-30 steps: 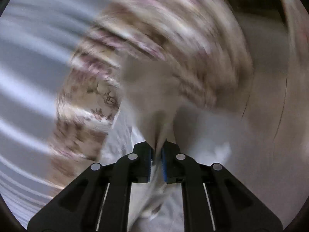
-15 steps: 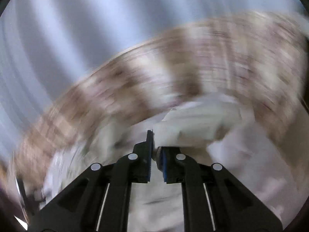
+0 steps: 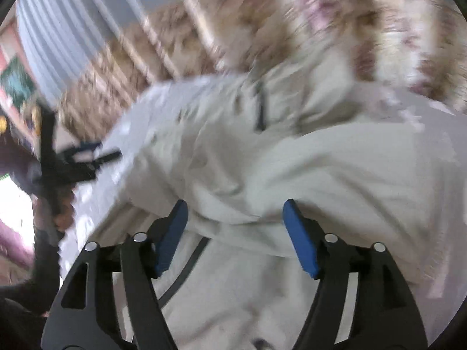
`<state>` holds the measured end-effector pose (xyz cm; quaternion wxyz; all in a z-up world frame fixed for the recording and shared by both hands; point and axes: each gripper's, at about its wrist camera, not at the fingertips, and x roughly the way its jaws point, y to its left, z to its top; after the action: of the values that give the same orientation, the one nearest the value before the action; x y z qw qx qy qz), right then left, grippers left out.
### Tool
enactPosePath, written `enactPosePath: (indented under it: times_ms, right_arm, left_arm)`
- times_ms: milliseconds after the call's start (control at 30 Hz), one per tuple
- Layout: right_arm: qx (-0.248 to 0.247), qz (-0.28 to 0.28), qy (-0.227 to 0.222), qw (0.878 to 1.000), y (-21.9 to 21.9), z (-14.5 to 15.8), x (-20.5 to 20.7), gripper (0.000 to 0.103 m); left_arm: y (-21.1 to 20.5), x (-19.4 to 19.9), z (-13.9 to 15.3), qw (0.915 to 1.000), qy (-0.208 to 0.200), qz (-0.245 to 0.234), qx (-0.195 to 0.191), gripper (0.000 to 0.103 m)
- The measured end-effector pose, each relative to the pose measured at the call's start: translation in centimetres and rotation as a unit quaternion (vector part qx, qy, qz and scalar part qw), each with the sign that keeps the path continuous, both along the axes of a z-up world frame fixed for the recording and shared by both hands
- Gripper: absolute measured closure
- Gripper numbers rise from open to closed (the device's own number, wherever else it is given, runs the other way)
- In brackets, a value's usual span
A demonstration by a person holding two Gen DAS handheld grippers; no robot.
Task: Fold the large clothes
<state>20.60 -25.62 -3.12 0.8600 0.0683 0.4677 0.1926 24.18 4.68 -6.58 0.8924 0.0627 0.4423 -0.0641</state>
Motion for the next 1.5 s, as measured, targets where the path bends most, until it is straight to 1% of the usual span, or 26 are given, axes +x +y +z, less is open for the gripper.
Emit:
enactPosePath:
  times_ms: [33, 67, 100, 167, 233, 333, 367, 400, 433, 500, 567, 600, 700, 767, 833, 900, 1000, 1067, 1133, 1167, 1200, 1233, 1300, 1433, 1467, 1500]
  right_arm:
    - [-0.015, -0.034, -0.019, 0.999, -1.9, 0.8, -0.3, 0.022]
    - [-0.034, -0.067, -0.037, 0.997, -3.3, 1.4, -0.6, 0.018]
    - [-0.050, -0.108, -0.048, 0.992, -5.3, 1.4, -0.7, 0.017]
    - [-0.056, -0.171, -0.044, 0.983, -8.3, 0.8, -0.7, 0.017]
    - [-0.045, -0.202, -0.034, 0.978, -10.2, -0.2, -1.0, 0.018]
    - [-0.046, -0.206, -0.023, 0.977, -11.2, -1.6, -1.0, 0.021]
    - [-0.051, -0.201, -0.024, 0.978, -11.0, -2.0, -0.9, 0.025]
    - [-0.056, -0.196, -0.026, 0.979, -11.2, -2.2, -1.0, 0.027]
    - [-0.060, -0.194, -0.028, 0.979, -11.1, -2.4, -1.2, 0.029]
    - [-0.062, -0.194, -0.030, 0.979, -11.2, -2.7, -1.1, 0.029]
    - [-0.050, -0.192, -0.029, 0.980, -11.1, -2.8, -1.0, 0.033]
    - [-0.043, -0.190, -0.035, 0.980, -10.9, -2.6, -1.2, 0.033]
    - [-0.030, -0.182, -0.069, 0.980, -10.3, -1.5, -1.6, 0.033]
    - [-0.032, -0.178, -0.088, 0.980, -9.5, -0.7, -1.8, 0.033]
    - [-0.037, -0.165, -0.084, 0.982, -8.5, -0.5, -1.6, 0.033]
    - [-0.061, -0.148, -0.061, 0.985, -7.4, -1.3, -0.9, 0.033]
    - [-0.103, -0.127, -0.043, 0.986, -5.7, -3.1, -0.2, 0.035]
    - [-0.133, -0.102, -0.012, 0.986, -4.5, -5.0, 0.5, 0.056]
    - [-0.175, -0.094, -0.010, 0.980, -3.9, -6.2, 0.8, 0.056]
    - [-0.199, -0.095, -0.016, 0.975, -3.9, -6.7, 1.0, 0.058]
    - [-0.210, -0.099, -0.017, 0.973, -4.0, -6.9, 1.2, 0.059]
    - [-0.208, -0.104, -0.015, 0.972, -4.4, -7.1, 1.7, 0.058]
    - [-0.184, -0.111, -0.002, 0.977, -5.3, -7.3, 2.3, 0.058]
    - [-0.197, -0.099, -0.002, 0.975, -5.3, -7.0, 2.1, 0.058]
    - [-0.185, -0.099, -0.001, 0.978, -5.5, -6.7, 1.8, 0.059]
    - [-0.156, -0.100, -0.001, 0.983, -5.8, -6.0, 1.4, 0.059]
  left_arm:
    - [-1.0, 0.3, 0.1, 0.9999, 0.001, -0.011, -0.009, 0.007]
    - [-2.0, 0.6, 0.1, 0.9996, 0.004, -0.023, -0.018, 0.007]
    - [-3.2, 1.0, 0.0, 0.9987, 0.009, -0.041, -0.029, 0.006]
    - [-6.4, 2.2, -1.0, 0.9956, 0.030, -0.078, -0.042, 0.005]
    - [-9.1, 3.3, -2.2, 0.9953, 0.044, -0.082, -0.028, 0.005]
    - [-11.5, 4.6, -3.7, 0.9944, 0.055, -0.088, -0.023, 0.006]
    - [-12.0, 4.9, -4.2, 0.9933, 0.063, -0.092, -0.029, 0.013]
    - [-12.5, 5.2, -4.7, 0.9918, 0.074, -0.098, -0.034, 0.040]
    - [-13.0, 5.5, -5.4, 0.9893, 0.093, -0.106, -0.040, 0.053]
    - [-13.3, 5.6, -5.7, 0.9913, 0.085, -0.097, -0.027, 0.063]
    - [-13.6, 5.1, -4.8, 0.9926, 0.059, -0.104, -0.022, 0.070]
    - [-13.5, 4.8, -4.1, 0.9927, 0.051, -0.106, -0.025, 0.071]
    - [-11.7, 3.3, 0.5, 0.9936, -0.009, -0.099, -0.053, 0.072]
    - [-9.7, 2.3, 2.6, 0.9931, -0.032, -0.092, -0.066, 0.071]
    - [-7.3, 1.3, 3.5, 0.9946, -0.041, -0.078, -0.056, 0.071]
    - [-5.3, 1.0, 2.3, 0.9968, -0.020, -0.074, -0.025, 0.071]
    - [-2.8, 1.2, -2.4, 0.9976, 0.048, -0.049, 0.009, 0.070]
    - [-1.9, 1.0, -4.1, 0.9970, 0.065, -0.041, 0.008, 0.066]
    - [-1.2, 1.0, -5.1, 0.9970, 0.066, -0.042, -0.001, 0.061]
    - [-1.1, 1.3, -5.4, 0.9973, 0.062, -0.039, 0.002, 0.051]
    - [-1.0, 1.6, -5.6, 0.9977, 0.058, -0.033, 0.008, 0.038]
    - [-1.0, 1.9, -6.0, 0.9980, 0.056, -0.026, 0.017, 0.034]
    - [-1.3, 2.8, -6.4, 0.9979, 0.059, -0.022, 0.014, 0.032]
    - [-2.0, 2.6, -5.7, 0.9979, 0.049, -0.025, 0.034, 0.032]
    - [-1.9, 2.0, -5.5, 0.9978, 0.048, -0.025, 0.038, 0.031]
    - [-1.7, 1.8, -5.3, 0.9977, 0.047, -0.025, 0.042, 0.029]
